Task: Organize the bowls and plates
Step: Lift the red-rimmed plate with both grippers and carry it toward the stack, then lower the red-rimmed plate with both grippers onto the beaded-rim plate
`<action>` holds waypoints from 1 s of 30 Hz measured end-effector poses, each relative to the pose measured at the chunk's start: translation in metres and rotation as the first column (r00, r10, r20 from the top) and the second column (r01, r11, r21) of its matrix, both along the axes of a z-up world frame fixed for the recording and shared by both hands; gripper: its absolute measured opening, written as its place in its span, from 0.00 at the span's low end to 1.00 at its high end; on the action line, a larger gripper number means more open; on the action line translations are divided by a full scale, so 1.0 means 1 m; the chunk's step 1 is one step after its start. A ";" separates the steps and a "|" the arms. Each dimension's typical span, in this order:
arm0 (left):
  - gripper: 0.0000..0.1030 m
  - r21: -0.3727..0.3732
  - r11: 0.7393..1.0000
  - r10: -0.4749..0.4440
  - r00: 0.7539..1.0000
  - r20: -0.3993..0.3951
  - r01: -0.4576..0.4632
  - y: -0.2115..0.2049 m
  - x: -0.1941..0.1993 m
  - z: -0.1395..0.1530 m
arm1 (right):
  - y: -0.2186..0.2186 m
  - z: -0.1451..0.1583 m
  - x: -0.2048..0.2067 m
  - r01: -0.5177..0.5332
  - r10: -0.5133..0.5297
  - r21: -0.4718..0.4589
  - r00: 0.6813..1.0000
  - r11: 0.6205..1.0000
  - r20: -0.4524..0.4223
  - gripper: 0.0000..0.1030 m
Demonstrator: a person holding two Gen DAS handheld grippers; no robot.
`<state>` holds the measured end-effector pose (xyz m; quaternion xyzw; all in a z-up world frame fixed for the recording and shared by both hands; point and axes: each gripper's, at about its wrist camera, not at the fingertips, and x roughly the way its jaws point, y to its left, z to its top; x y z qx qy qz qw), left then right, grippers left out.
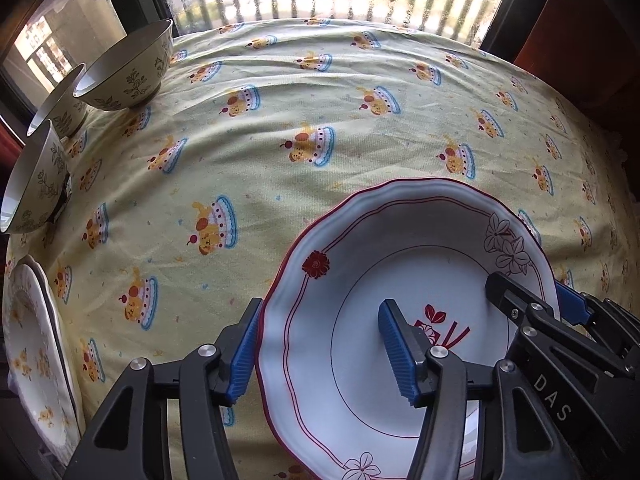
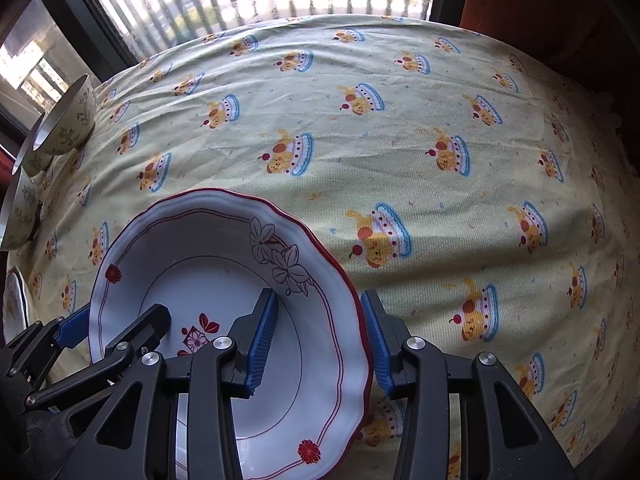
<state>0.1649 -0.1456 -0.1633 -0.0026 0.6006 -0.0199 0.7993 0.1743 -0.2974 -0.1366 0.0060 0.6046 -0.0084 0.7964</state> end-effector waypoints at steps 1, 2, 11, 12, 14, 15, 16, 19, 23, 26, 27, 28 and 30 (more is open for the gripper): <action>0.56 -0.002 1.000 -0.003 1.000 0.004 0.003 0.001 -0.001 0.003 | 0.001 0.002 -0.002 0.004 -0.004 -0.002 1.000 1.000 0.004 0.45; 0.56 -0.006 1.000 -0.006 1.000 0.009 0.006 0.003 -0.002 0.005 | 0.002 0.005 -0.004 0.010 -0.010 -0.004 1.000 1.000 0.008 0.45; 0.56 -0.052 0.998 -0.043 0.998 0.046 0.046 0.038 -0.016 0.032 | 0.031 0.035 -0.021 0.059 -0.057 -0.035 0.996 0.998 0.068 0.45; 0.56 -0.054 0.997 -0.045 0.998 0.052 0.048 0.044 -0.018 0.036 | 0.036 0.039 -0.024 0.064 -0.061 -0.040 0.995 0.997 0.073 0.45; 0.56 -0.056 0.997 -0.046 0.997 0.065 0.050 0.055 -0.020 0.042 | 0.048 0.046 -0.027 0.062 -0.058 -0.048 0.995 0.997 0.085 0.45; 0.56 -0.060 0.997 -0.043 0.997 0.070 0.048 0.061 -0.022 0.045 | 0.055 0.049 -0.029 0.060 -0.055 -0.051 0.994 0.997 0.090 0.45; 0.56 -0.063 0.997 -0.040 0.996 0.074 0.045 0.067 -0.023 0.048 | 0.061 0.053 -0.031 0.058 -0.053 -0.054 0.994 0.997 0.096 0.45; 0.56 -0.069 0.997 -0.031 0.996 0.081 0.037 0.085 -0.028 0.054 | 0.079 0.061 -0.035 0.053 -0.046 -0.058 0.993 0.997 0.109 0.45; 0.56 -0.069 0.997 -0.027 0.995 0.099 0.034 0.110 -0.034 0.064 | 0.105 0.070 -0.041 0.047 -0.039 -0.058 0.992 0.997 0.123 0.45; 0.56 -0.074 0.997 -0.022 0.994 0.107 0.030 0.129 -0.037 0.070 | 0.124 0.075 -0.046 0.042 -0.034 -0.058 0.990 0.997 0.133 0.45; 0.56 -0.076 0.997 -0.020 0.994 0.108 0.028 0.135 -0.039 0.071 | 0.131 0.077 -0.047 0.040 -0.032 -0.059 0.990 0.997 0.136 0.45; 0.56 -0.078 0.997 -0.018 0.994 0.110 0.027 0.141 -0.039 0.072 | 0.137 0.078 -0.048 0.039 -0.030 -0.060 0.990 0.997 0.137 0.45; 0.56 -0.083 0.996 -0.015 0.993 0.115 0.025 0.152 -0.042 0.075 | 0.148 0.081 -0.051 0.038 -0.028 -0.062 0.990 0.997 0.141 0.45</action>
